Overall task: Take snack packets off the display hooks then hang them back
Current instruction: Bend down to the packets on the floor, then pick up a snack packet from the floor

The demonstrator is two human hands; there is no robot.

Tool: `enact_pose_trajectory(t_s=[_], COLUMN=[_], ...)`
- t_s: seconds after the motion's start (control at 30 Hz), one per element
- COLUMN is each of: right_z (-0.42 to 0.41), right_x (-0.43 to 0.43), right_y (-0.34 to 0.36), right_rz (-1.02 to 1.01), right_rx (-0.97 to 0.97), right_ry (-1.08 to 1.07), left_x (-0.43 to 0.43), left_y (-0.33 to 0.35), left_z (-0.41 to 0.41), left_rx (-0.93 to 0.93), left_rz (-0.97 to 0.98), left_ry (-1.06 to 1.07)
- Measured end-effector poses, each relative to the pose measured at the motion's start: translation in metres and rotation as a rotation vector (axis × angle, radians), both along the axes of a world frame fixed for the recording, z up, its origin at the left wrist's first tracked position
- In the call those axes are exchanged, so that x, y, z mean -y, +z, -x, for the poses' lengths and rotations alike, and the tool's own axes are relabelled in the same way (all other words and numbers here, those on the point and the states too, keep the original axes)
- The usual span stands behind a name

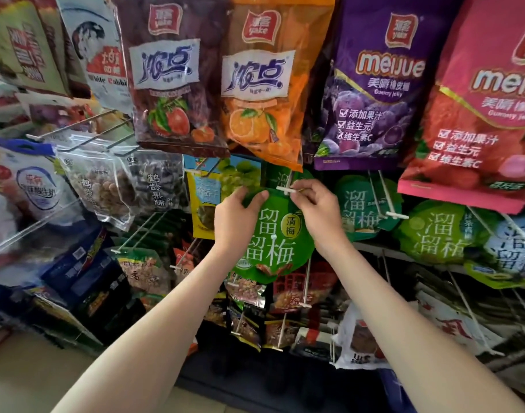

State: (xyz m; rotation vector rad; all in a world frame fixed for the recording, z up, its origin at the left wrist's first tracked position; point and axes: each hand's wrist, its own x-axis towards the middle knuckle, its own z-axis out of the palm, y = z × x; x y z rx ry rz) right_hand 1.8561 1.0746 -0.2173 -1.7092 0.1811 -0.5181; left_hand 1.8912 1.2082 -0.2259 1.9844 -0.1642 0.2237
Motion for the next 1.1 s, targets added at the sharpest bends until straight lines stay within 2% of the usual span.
enact_pose_trajectory(t_s=[0.1,0.2,0.27,0.33,0.4,0.57,0.7,0.87,0.97,1.1], right_z=[-0.020,-0.044,-0.058,-0.065,-0.061,0.022,0.129,0.258,0.329,0.408], right_x=[0.007,0.016,0.020,0.023,0.028,0.037,0.056,0.107,0.140,0.175], right_y=[-0.003,-0.005,-0.006,-0.008,-0.013,-0.069,-0.170,-0.340,-0.444,-0.588], right_rz=[0.102,0.240,0.345,0.427,0.563,0.796,0.780,0.810,0.794,0.747], right_rx=[-0.012,-0.037,-0.060,-0.060,-0.038,0.040,-0.075,-0.285,-0.503,-0.886], right_ry=[-0.081,-0.169,-0.241,-0.311,-0.367,-0.280,-0.030,0.143,0.174,0.217], left_x=[0.005,0.016,0.028,0.040,0.048,0.070,0.083,0.087,0.088,0.086], left_y=[-0.004,-0.020,-0.034,-0.048,-0.060,-0.103,-0.194,-0.362,-0.468,-0.602], left_z=[-0.008,-0.021,-0.026,-0.028,-0.027,0.023,0.107,0.230,0.292,0.364], left_rx=[0.194,0.470,0.557,0.446,0.257,0.262,0.280,0.021,-0.124,-0.228], left_rz=[-0.155,-0.535,-0.723,-0.852,-0.873,-0.741,-0.616,-0.633,-0.657,-0.771], left_ry=[0.053,0.107,0.016,-0.175,-0.304,-0.260,-0.184,-0.125,-0.146,-0.197])
